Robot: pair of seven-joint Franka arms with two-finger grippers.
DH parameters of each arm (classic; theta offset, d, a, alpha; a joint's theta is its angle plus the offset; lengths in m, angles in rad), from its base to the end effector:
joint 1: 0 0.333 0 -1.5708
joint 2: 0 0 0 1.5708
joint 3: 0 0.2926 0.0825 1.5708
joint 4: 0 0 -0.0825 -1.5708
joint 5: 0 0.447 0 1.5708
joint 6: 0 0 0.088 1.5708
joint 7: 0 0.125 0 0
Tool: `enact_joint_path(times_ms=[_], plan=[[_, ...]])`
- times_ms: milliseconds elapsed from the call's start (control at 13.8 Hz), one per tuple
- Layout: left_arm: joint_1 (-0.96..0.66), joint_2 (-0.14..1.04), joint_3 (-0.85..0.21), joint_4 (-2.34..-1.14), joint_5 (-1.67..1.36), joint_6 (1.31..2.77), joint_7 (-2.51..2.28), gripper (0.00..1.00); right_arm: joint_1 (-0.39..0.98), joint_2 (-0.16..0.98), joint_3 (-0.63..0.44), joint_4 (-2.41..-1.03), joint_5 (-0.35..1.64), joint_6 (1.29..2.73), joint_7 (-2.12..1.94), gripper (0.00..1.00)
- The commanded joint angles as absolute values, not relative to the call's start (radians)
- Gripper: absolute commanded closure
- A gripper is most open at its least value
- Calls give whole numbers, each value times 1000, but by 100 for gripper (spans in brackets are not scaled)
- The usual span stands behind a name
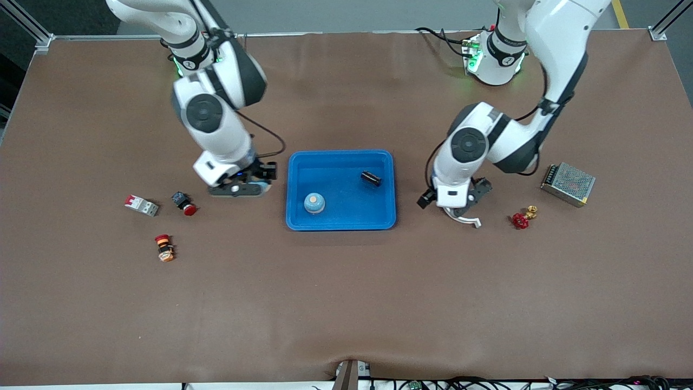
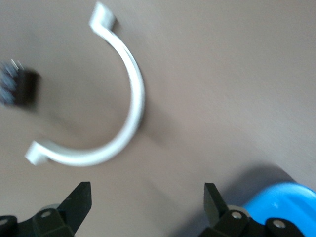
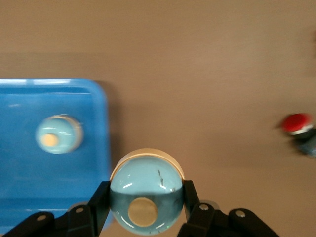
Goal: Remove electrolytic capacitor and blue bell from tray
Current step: 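Set the capacitor beside the white arc while the right gripper carries the bell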
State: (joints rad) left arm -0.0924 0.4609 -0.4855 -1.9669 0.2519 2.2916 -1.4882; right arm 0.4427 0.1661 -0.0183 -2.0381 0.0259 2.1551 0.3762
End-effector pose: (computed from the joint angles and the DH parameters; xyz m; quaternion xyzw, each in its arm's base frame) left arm 0.5368 -0.3466 0.1710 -0.9258 -0.3761 0.0298 0.0225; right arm 0.5650 0.2569 0.2807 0.9995 0.0168 -0.0261 0.0012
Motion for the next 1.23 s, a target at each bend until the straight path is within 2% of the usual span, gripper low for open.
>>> enact_joint_path(times_ms=[0, 145, 361, 723, 939, 1084, 1156], plan=[[-165, 570, -486, -1836, 247, 2270, -1610, 0, 294, 63, -2, -2111, 35, 2088, 156, 100], [-222, 615, -486, -1777, 247, 2270, -1687, 0, 169, 43, -2, -2102, 35, 2037, -42, 100], [-277, 661, -485, -1743, 253, 2272, -1775, 8, 5, 54, -3, -2065, 34, 2020, -312, 100], [-360, 707, -469, -1735, 264, 2270, -1897, 19, -124, 145, -5, -1956, 21, 2022, -521, 100], [-374, 715, -468, -1738, 267, 2270, -1944, 32, -166, 254, -5, -1858, 18, 2028, -560, 100], [-374, 721, -468, -1740, 267, 2270, -1944, 48, -179, 323, -5, -1803, 14, 2036, -580, 100], [-374, 726, -468, -1743, 267, 2270, -1944, 52, -187, 353, -5, -1780, 12, 2043, -594, 100]])
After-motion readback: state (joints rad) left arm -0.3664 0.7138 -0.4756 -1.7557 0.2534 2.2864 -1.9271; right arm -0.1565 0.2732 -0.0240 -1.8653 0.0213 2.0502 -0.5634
